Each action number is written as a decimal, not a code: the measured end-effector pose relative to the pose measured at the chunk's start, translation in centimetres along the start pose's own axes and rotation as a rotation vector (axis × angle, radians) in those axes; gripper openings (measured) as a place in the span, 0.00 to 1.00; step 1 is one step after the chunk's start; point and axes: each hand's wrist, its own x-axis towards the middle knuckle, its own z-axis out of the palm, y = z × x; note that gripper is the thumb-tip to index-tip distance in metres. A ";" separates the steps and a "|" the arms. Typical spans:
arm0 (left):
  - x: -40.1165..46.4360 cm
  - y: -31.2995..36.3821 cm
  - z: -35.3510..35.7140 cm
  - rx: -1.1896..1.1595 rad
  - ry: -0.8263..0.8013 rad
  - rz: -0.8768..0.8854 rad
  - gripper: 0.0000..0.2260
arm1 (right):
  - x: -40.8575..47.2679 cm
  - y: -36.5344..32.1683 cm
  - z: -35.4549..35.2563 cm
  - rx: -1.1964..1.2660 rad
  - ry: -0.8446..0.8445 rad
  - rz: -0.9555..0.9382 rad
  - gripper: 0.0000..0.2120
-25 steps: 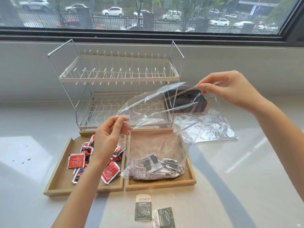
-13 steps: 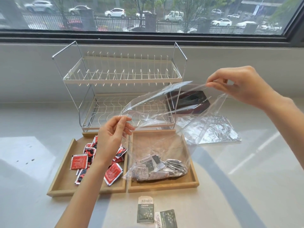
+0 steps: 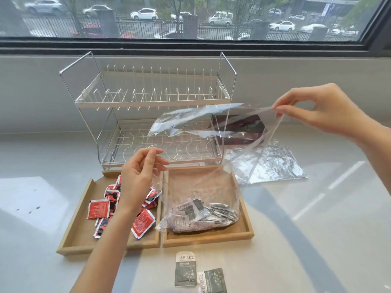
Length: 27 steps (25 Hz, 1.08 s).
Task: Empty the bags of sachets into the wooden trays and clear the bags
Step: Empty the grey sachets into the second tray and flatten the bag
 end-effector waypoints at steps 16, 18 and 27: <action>-0.1 -0.4 -0.2 0.028 0.039 0.020 0.09 | -0.7 0.0 2.0 0.132 0.217 0.218 0.09; -0.1 -0.3 -0.4 0.027 0.045 0.019 0.09 | -0.7 0.1 1.9 0.217 0.241 0.242 0.08; -0.2 -1.5 -0.4 -0.070 0.019 -0.048 0.12 | -7.5 1.4 12.7 0.670 0.219 0.719 0.19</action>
